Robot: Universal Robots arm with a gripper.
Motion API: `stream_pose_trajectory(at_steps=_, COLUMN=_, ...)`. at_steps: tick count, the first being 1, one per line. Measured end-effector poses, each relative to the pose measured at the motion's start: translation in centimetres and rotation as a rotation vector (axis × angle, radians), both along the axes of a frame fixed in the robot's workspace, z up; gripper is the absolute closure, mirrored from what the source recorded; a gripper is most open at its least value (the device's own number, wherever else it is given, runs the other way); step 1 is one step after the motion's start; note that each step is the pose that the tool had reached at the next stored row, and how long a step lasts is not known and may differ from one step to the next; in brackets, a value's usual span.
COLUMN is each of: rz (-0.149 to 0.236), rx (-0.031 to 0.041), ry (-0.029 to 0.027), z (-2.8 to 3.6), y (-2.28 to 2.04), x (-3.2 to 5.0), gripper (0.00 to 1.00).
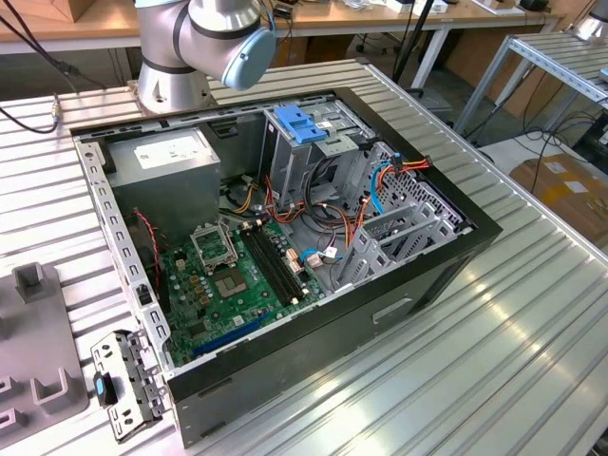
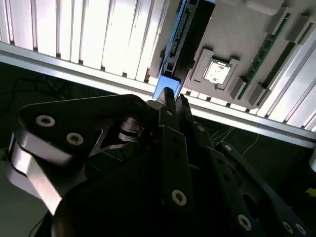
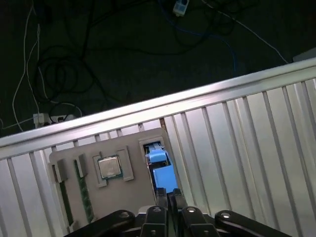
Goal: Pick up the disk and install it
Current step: 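Pick up the disk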
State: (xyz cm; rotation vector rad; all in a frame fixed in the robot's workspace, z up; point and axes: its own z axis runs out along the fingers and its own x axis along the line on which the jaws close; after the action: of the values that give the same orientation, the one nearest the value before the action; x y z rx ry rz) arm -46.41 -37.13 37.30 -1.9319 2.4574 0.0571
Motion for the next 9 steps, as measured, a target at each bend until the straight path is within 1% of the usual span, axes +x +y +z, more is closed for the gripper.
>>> stream_pose_trajectory(at_steps=1, rz=0.016, rx=0.0000, ry=0.0000, z=-0.05, y=0.00, x=0.00, gripper=0.81)
stream_pose_trajectory(at_steps=2, rz=0.036, rx=0.0000, ry=0.0000, z=-0.10, y=0.00, x=0.00, gripper=0.73)
stream_pose_trajectory(at_steps=4, rz=0.069, rx=0.0000, ry=0.0000, z=-0.23, y=0.00, x=0.00, gripper=0.73)
stream_pose_trajectory(at_steps=5, rz=0.083, rx=0.0000, ry=-0.0001, z=-0.37, y=0.00, x=-0.01, gripper=0.66)
stream_pose_trajectory(at_steps=8, rz=0.114, rx=-0.0004, ry=-0.0005, z=-0.63, y=-0.01, x=-0.01, gripper=0.65)
stream_pose_trajectory(at_steps=9, rz=0.125, rx=-0.0009, ry=-0.0021, z=-0.75, y=0.00, x=-0.02, gripper=0.59)
